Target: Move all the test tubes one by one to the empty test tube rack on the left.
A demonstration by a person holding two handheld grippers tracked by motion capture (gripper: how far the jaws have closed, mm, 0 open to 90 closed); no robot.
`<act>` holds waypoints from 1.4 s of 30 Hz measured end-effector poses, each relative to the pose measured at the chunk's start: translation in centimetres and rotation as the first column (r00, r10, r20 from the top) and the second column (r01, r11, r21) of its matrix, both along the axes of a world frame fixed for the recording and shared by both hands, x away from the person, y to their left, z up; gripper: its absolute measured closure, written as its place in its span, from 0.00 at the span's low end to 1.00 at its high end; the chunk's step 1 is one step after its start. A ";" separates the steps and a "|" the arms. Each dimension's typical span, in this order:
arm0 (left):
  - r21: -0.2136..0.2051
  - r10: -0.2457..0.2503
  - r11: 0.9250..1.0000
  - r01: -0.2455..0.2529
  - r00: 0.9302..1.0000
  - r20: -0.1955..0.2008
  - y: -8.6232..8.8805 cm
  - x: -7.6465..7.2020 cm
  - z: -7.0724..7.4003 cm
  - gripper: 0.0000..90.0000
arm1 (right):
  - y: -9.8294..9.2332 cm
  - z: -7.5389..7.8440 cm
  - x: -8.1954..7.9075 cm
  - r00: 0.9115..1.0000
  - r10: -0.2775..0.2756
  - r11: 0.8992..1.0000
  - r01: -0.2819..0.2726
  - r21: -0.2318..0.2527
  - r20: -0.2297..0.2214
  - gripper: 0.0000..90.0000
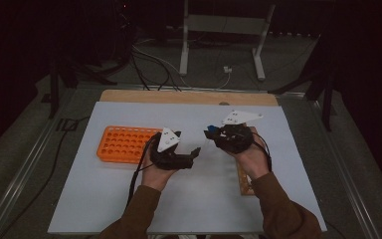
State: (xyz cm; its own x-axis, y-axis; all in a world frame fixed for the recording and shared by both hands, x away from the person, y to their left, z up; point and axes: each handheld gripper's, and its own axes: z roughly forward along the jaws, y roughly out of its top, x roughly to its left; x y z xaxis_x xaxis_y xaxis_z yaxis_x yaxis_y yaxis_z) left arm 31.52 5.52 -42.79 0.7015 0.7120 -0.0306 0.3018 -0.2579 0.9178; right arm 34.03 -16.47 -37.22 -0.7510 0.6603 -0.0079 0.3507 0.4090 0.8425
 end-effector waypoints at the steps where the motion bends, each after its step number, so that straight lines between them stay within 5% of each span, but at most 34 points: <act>1: 0.004 -0.004 1.000 0.004 1.000 -0.001 -0.2 0.0 0.0 0.19 | 0.1 0.0 0.0 1.000 0.002 1.000 -0.002 0.000 -0.002 0.86; 6: -0.001 -0.019 1.000 0.019 1.000 0.006 -1.0 0.0 -0.1 0.25 | 0.8 -0.3 -0.1 1.000 0.018 1.000 -0.018 0.005 -0.012 0.86; 21: -0.048 -0.056 0.997 0.055 0.998 -0.004 -1.4 0.3 -0.7 0.78 | 2.1 -0.7 -0.3 0.998 0.051 0.999 -0.050 0.013 -0.026 0.86; 31: -0.056 -0.074 0.996 0.074 0.997 -0.002 -1.5 0.2 -0.9 0.87 | 2.1 -0.9 -0.3 0.998 0.058 0.998 -0.057 0.014 -0.036 0.85; 42: -0.047 -0.025 0.999 0.023 0.999 -0.039 -0.4 0.5 -1.3 0.87 | 0.7 -0.6 -0.3 0.998 0.037 0.994 -0.032 0.108 -0.045 0.34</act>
